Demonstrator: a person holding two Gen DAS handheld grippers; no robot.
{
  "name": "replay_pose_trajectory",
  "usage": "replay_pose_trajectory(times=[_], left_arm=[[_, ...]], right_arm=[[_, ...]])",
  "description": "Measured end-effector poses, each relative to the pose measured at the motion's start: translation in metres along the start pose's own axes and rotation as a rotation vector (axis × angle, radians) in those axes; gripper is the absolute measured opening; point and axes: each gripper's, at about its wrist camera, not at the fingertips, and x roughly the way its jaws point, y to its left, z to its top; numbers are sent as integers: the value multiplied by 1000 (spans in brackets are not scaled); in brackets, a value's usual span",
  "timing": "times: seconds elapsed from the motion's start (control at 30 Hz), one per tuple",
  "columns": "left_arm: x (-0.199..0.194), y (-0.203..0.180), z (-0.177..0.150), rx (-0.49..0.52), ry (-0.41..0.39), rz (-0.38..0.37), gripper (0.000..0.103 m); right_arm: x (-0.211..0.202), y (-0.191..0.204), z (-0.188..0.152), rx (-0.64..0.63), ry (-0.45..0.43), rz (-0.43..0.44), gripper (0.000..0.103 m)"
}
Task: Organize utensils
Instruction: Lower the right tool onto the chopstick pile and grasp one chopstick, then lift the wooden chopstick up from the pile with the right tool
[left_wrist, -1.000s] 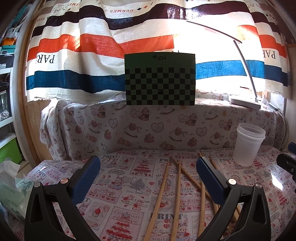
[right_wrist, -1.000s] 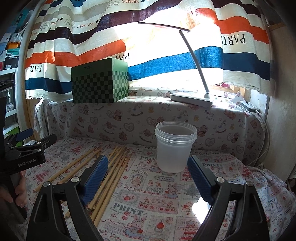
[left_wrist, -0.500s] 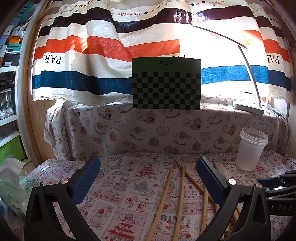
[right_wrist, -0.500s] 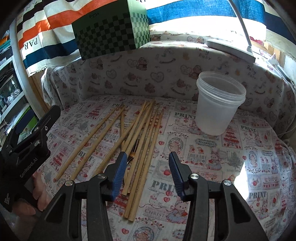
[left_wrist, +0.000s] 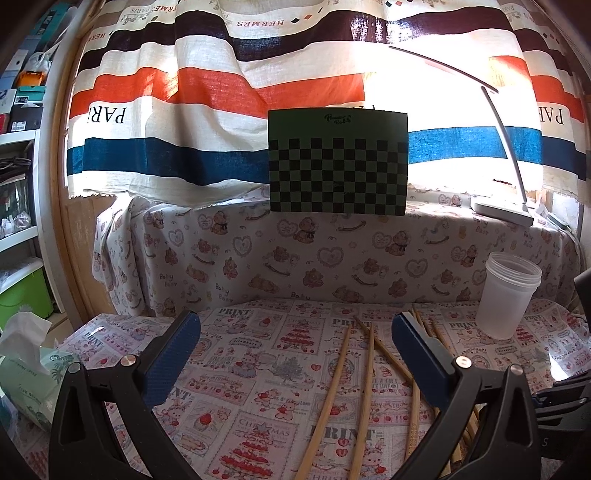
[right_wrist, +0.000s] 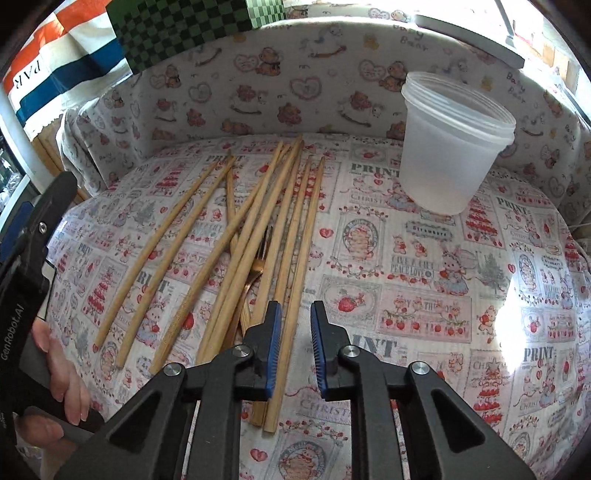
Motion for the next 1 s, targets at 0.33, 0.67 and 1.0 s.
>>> replay_pose_trajectory(times=[0.33, 0.67, 1.0], left_arm=[[-2, 1, 0, -7, -13, 15, 103], [11, 13, 0, -58, 50, 29, 103], [7, 6, -1, -29, 36, -6, 103]], right_arm=[[-7, 22, -31, -175, -3, -136, 14], [-36, 29, -47, -218, -256, -204, 9], [-109, 4, -20, -86, -632, -55, 8]])
